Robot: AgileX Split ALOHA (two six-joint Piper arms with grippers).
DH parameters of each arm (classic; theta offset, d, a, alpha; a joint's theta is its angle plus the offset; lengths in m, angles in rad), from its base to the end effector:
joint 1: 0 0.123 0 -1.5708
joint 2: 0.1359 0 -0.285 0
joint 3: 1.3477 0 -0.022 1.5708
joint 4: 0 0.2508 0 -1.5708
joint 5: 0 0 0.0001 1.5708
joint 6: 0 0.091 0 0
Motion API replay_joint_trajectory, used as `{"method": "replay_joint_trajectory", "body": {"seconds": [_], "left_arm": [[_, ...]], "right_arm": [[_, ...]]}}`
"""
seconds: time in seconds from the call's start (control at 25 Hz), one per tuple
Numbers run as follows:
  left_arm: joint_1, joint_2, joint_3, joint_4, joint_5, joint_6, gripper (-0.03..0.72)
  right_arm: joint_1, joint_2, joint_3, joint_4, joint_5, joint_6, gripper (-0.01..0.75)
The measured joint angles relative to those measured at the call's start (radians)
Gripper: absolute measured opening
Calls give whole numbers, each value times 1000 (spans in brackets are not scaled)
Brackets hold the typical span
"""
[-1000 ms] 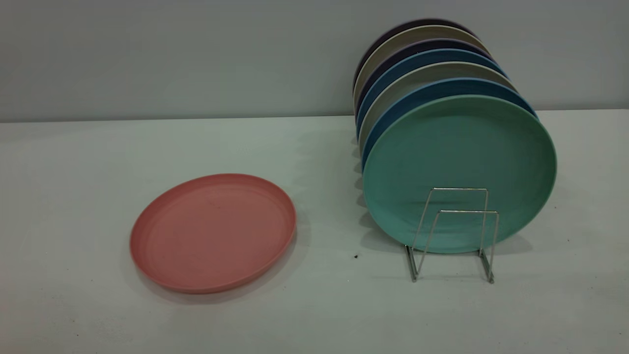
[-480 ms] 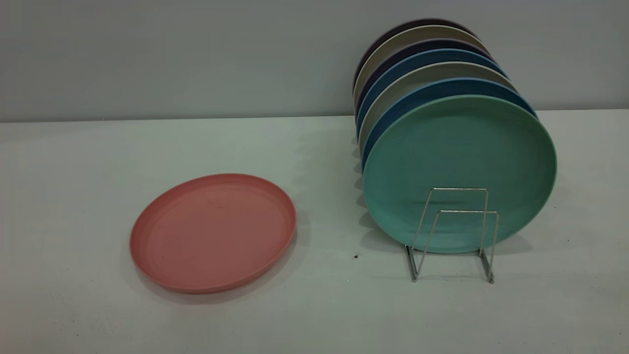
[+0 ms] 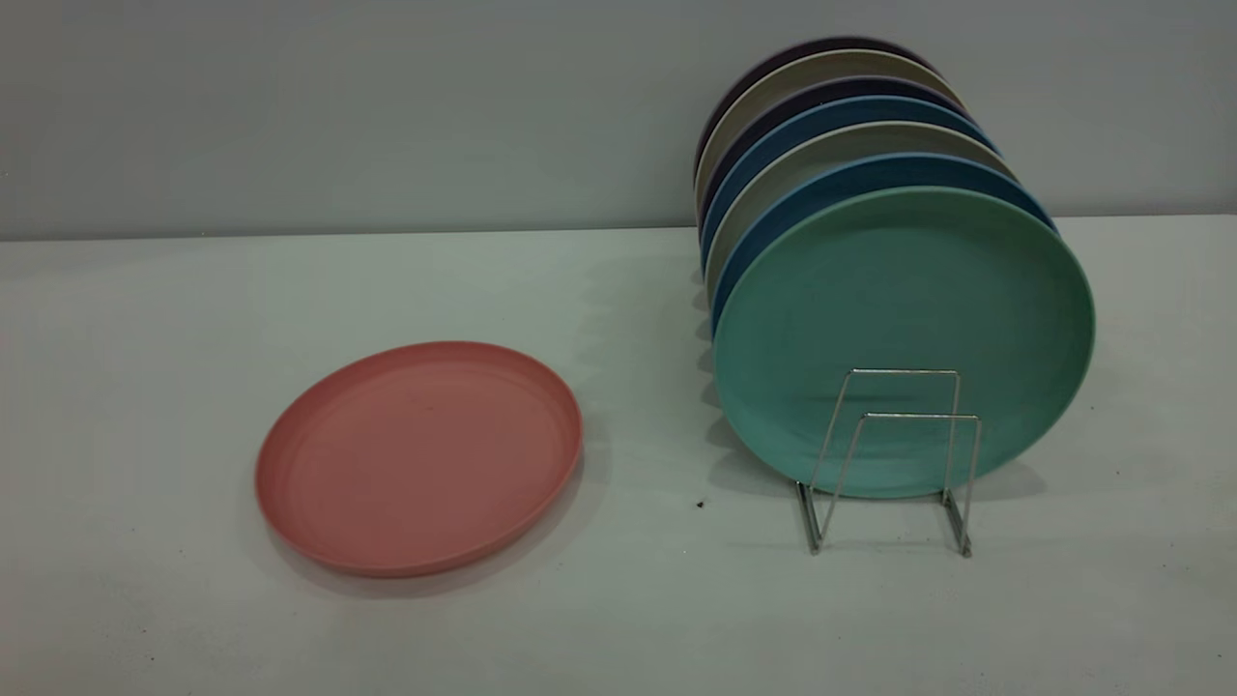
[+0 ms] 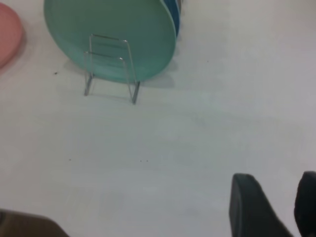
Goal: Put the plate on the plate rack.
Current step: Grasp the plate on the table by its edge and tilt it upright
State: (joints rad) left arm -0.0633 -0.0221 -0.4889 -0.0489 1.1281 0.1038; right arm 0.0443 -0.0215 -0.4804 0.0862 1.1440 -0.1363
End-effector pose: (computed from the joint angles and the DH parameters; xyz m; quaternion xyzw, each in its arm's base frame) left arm -0.0101 -0.0034 0.2688 0.0743 0.8642 -0.0143 0.4975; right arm -0.0100 0.0067 0.2654 -0.0822 0.8691 0.0206 0.4874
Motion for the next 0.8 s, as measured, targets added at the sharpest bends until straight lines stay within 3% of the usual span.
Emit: {"method": "replay_joint_trajectory", "body": {"seconds": [0.32, 0.64, 0.8], "left_arm": [[0, 140, -27, -71, -156, -65, 414], [-11, 606, -27, -135, -428, -46, 414], [-11, 885, -53, -138, -545, 7, 414]], "right_arm": [[0, 48, -12, 2, -75, 5, 239], [0, 346, -13, 1, -385, 5, 245], [0, 578, -13, 1, -560, 6, 286]]}}
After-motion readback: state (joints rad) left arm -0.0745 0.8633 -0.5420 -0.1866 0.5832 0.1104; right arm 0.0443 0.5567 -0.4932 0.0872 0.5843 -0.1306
